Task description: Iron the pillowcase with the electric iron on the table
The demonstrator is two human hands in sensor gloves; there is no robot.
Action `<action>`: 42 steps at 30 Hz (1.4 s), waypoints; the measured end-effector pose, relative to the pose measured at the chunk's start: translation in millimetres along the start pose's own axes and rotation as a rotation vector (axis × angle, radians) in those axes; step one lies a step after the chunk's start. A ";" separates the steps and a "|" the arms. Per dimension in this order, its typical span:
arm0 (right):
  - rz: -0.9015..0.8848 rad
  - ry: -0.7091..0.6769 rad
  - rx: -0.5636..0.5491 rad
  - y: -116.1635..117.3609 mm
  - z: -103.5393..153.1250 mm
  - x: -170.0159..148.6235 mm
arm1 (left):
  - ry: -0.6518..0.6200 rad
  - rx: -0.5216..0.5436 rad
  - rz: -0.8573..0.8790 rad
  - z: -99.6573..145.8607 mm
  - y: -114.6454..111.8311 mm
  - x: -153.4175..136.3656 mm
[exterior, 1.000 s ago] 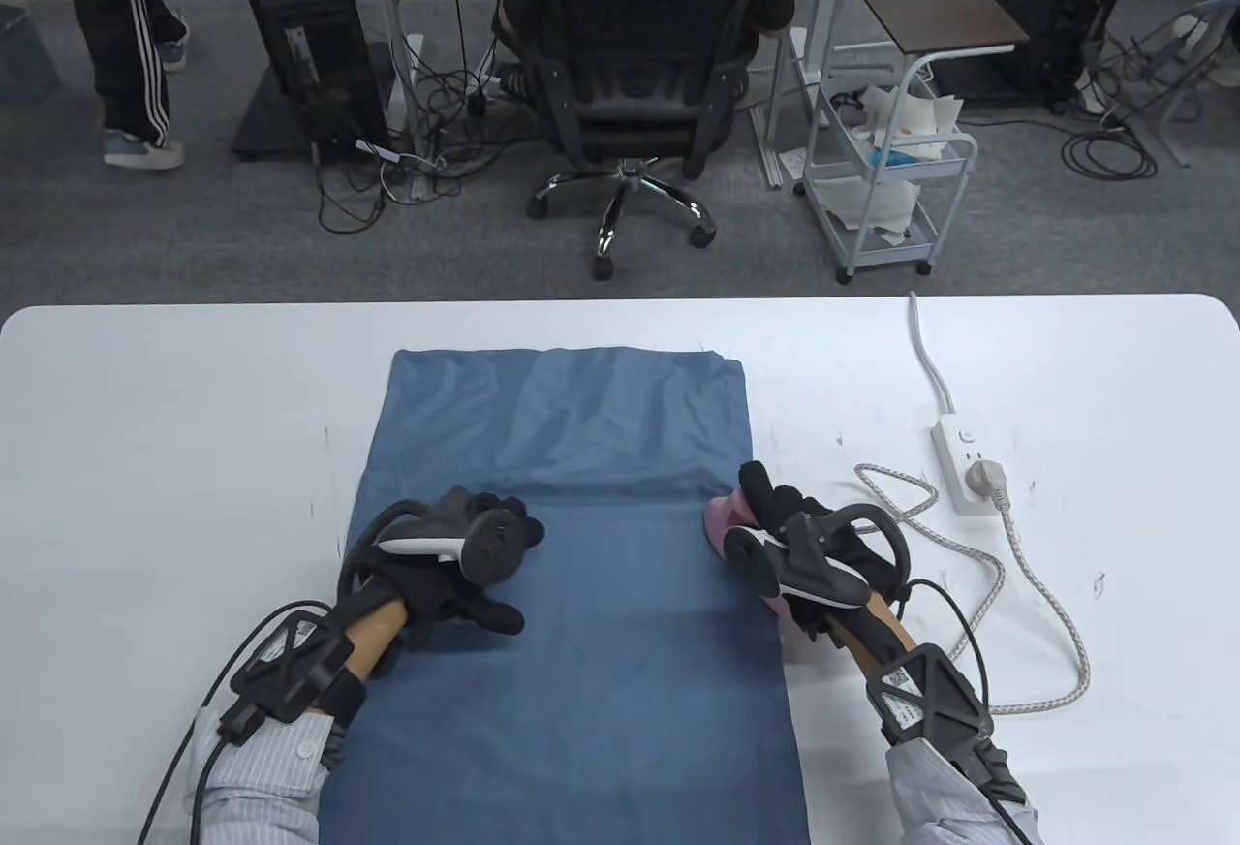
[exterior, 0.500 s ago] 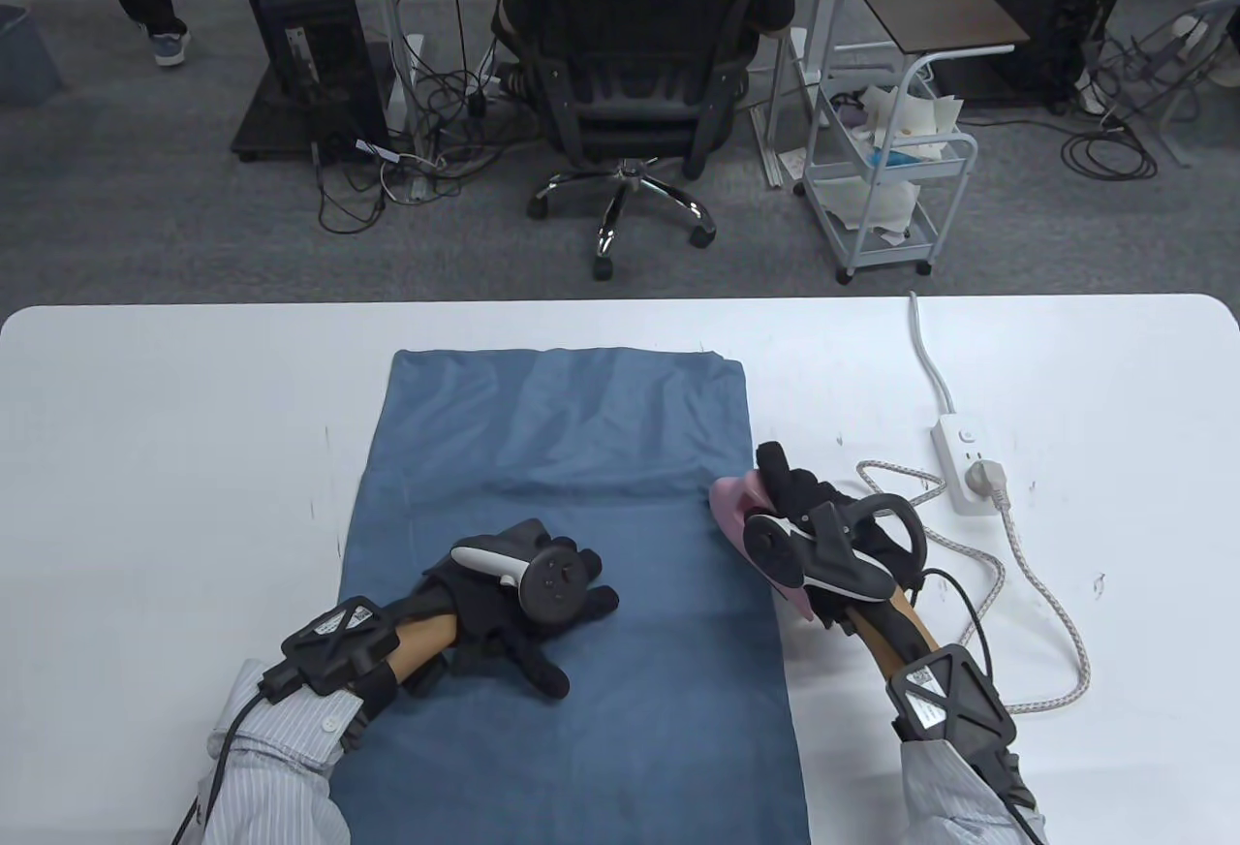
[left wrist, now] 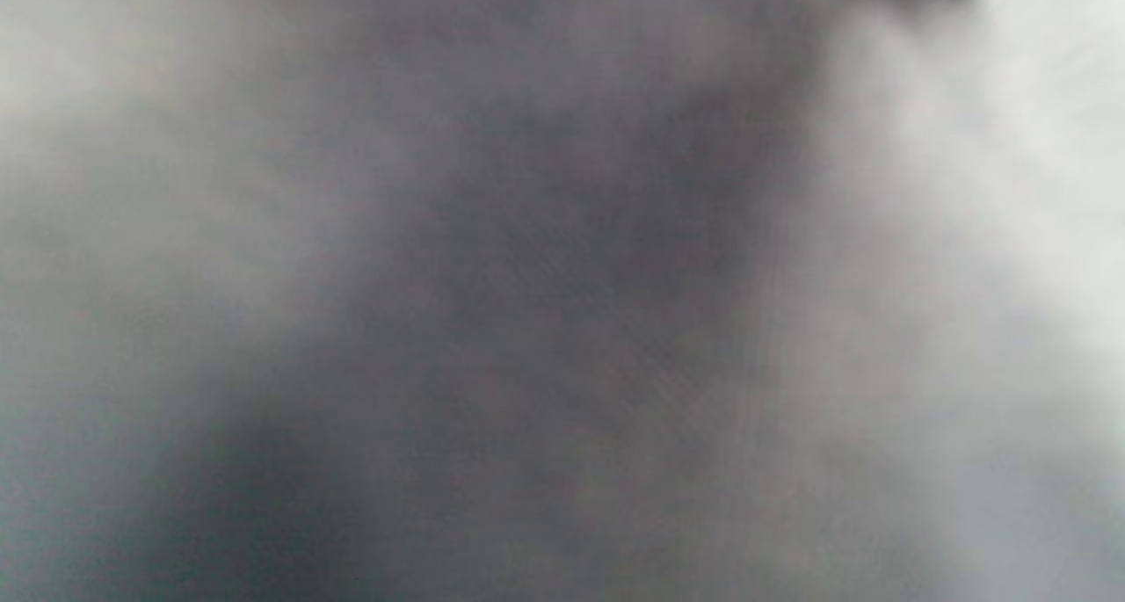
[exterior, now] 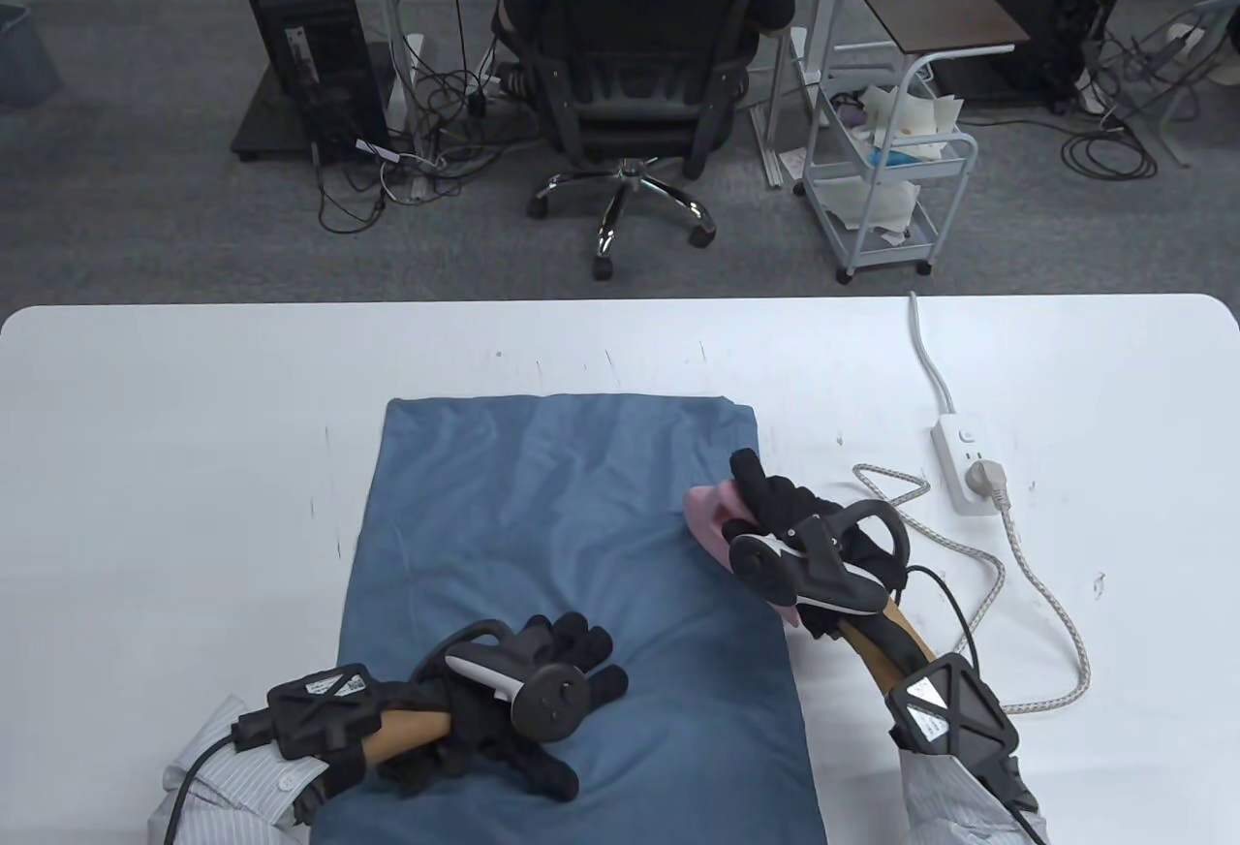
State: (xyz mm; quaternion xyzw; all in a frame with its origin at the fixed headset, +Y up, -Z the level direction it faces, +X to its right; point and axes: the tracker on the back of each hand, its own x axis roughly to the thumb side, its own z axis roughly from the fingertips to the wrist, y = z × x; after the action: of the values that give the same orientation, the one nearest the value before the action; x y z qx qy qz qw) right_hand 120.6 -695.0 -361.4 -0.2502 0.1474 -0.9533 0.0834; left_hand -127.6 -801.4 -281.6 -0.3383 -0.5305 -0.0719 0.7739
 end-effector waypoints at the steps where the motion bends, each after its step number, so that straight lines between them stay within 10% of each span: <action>1: -0.002 -0.023 -0.004 -1.6 -0.1 5.4 | -0.021 0.018 0.030 6.1 1.7 1.2; 11: -0.062 -0.352 -0.037 -9.3 -2.8 84.1 | 0.524 -0.028 0.131 95.4 -18.9 -91.4; 18: -0.135 -0.472 -0.010 6.8 -22.7 121.6 | 0.607 -0.100 0.309 120.9 -56.8 -98.7; 28: 0.003 -0.153 0.018 41.2 -63.7 69.9 | 0.616 -0.099 0.316 123.1 -58.8 -96.3; 42: -0.093 -0.070 0.143 42.0 -73.1 37.6 | 0.719 -0.059 0.296 126.0 -54.2 -98.2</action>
State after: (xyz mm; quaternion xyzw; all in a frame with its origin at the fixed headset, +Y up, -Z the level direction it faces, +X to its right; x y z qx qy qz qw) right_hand 55.2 -725.9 -418.7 -0.2835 0.0639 -0.9549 0.0616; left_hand -292.3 -791.4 -316.6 -0.3865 -0.1686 -0.0887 0.9024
